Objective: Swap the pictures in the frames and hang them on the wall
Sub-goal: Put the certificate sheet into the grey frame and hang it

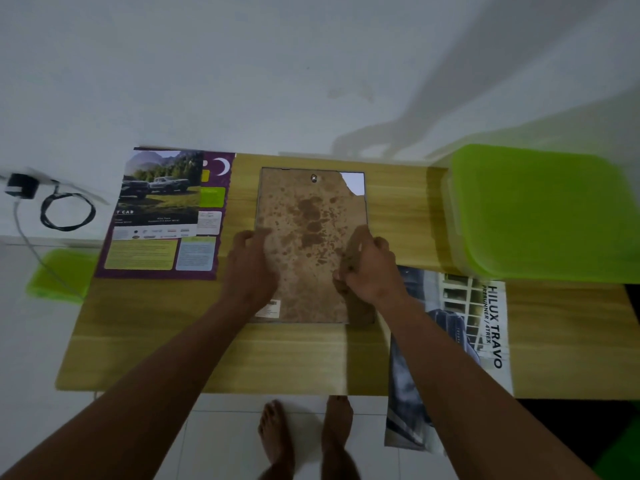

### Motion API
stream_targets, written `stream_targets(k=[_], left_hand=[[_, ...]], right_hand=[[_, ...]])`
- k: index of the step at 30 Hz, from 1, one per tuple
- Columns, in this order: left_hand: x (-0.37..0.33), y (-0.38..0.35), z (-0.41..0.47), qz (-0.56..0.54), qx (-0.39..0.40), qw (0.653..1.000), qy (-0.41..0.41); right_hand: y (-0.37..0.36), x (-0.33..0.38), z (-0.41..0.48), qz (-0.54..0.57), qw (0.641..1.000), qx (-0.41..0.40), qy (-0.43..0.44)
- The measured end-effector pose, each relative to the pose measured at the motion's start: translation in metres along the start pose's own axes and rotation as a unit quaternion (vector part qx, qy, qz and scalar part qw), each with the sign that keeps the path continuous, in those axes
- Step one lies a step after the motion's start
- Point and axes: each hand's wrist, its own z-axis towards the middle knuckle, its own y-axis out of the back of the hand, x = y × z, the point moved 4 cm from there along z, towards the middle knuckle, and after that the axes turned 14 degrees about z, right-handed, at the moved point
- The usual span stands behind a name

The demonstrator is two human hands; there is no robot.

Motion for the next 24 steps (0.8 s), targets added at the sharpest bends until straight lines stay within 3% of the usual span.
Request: stream_targets(k=[6, 10, 15, 19, 22, 24], left_hand=[[0.005, 0.014, 0.007, -0.186, 0.076, 0.974, 0.107], [0.008, 0.025, -0.001, -0.325, 0.149, 0.928, 0.108], [0.000, 0.054, -0.021, -0.435, 0.159, 0.885, 0.052], [-0.018, 0.099, -0.041, -0.427, 0.079, 0.900, -0.031], [-0.041, 0.127, -0.063, -0.273, -0.035, 0.955, -0.113], [-0.061, 0.141, -0.080, -0.168, -0.099, 0.967, -0.165]], right_hand=[[0.011, 0.001, 0.006, 0.084, 0.996, -0.003, -0.036], [0.023, 0.008, -0.004, 0.136, 0.990, 0.005, -0.046], [0.040, 0.037, -0.035, 0.267, 0.963, 0.016, -0.024], [0.046, 0.070, -0.060, 0.299, 0.954, 0.005, 0.023], [0.057, 0.113, -0.071, 0.285, 0.955, -0.042, 0.067], [0.069, 0.149, -0.085, 0.330, 0.938, -0.053, 0.089]])
